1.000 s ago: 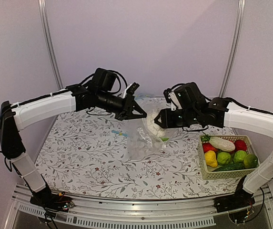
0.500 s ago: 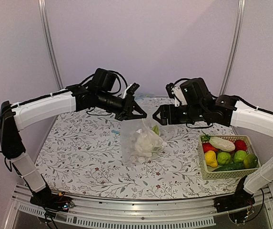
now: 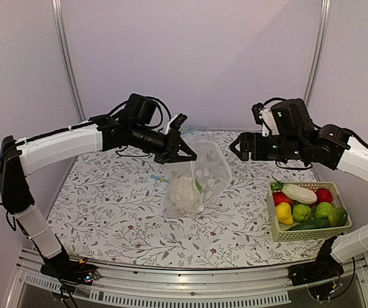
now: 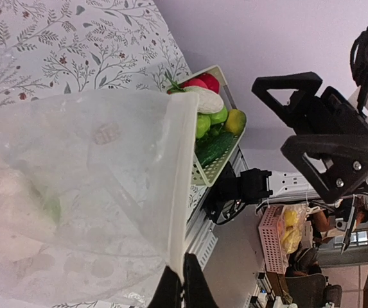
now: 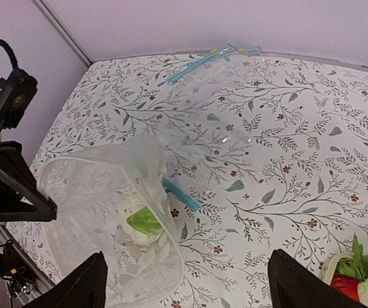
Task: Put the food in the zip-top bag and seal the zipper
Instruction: Place the fake vegetable in the zipper food storage bag, then pick up the fake vegetable from the bin.
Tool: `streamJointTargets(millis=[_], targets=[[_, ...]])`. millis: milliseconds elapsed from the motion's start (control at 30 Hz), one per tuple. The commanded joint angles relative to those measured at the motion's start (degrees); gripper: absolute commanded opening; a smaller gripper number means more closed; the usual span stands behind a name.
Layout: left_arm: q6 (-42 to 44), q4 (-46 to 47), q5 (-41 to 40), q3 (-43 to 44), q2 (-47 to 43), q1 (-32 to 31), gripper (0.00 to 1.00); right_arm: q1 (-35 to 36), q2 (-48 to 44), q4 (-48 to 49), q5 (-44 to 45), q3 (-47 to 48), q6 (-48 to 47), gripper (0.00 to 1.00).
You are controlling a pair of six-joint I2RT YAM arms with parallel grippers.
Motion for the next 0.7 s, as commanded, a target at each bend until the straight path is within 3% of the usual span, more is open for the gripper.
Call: streamJointTargets(millis=[0, 133, 333, 533, 667], targets=[[2.95, -2.28, -2.82, -1.12, -0.41, 0.85, 0.00, -3.43, -3.99, -9.69, 5.04, -2.01, 0.58, 0.87], [3.62, -2.52, -3.81, -2.58, -1.22, 1.79, 0.00, -7.97, -6.83, -16.20, 6.59, -4.74, 1.07, 0.90], [3.66, -1.69, -3.10, -3.45, -1.33, 2.72, 0.00, -20.38, -9.35, -24.16, 3.20, -8.74, 1.41, 0.92], [3.91, -1.46, -2.35, -3.84, -1.63, 3.18, 0.00, -24.89, -4.71, -27.50, 5.38, -8.87, -1.06, 0.94], [4.08, -1.37, -2.22, -4.77, -2.51, 3.52, 0.00, -32.09, -2.24, -27.35, 3.21, -9.56, -3.62, 0.95]])
